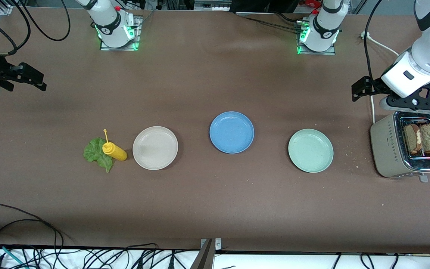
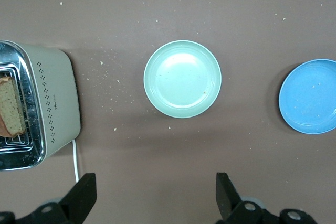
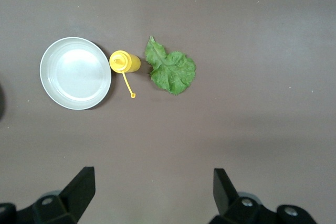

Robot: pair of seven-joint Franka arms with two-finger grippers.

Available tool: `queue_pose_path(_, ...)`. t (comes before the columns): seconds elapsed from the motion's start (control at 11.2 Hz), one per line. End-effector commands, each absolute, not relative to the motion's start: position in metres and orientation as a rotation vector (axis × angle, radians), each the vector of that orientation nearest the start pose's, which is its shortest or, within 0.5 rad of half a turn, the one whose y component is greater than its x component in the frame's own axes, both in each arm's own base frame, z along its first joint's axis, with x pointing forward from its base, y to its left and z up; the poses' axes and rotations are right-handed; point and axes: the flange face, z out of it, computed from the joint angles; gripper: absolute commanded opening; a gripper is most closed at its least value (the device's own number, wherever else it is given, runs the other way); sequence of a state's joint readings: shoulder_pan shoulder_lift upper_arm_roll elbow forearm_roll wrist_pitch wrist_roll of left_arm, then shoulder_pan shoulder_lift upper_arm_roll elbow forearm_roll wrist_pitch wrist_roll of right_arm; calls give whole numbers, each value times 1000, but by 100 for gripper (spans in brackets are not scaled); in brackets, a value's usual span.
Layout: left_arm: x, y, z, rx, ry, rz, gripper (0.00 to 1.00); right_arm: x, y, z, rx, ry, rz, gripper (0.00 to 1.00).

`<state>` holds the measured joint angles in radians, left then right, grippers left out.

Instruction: Make sandwich in blue plate with both arms

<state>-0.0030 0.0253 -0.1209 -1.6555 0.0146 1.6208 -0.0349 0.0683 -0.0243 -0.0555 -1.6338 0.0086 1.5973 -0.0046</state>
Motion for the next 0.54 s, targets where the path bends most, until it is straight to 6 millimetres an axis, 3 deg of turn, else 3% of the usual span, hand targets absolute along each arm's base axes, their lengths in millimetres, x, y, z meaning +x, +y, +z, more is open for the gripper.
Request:
queue_pose_path(0.0,555,-70,574,-3141,129,107,100,543,6,616,-3140,-15,31,100)
queue_pose_path(0.45,555,-70,574,-3141,129,107,100,546,11,621,-3142,-29,15,100)
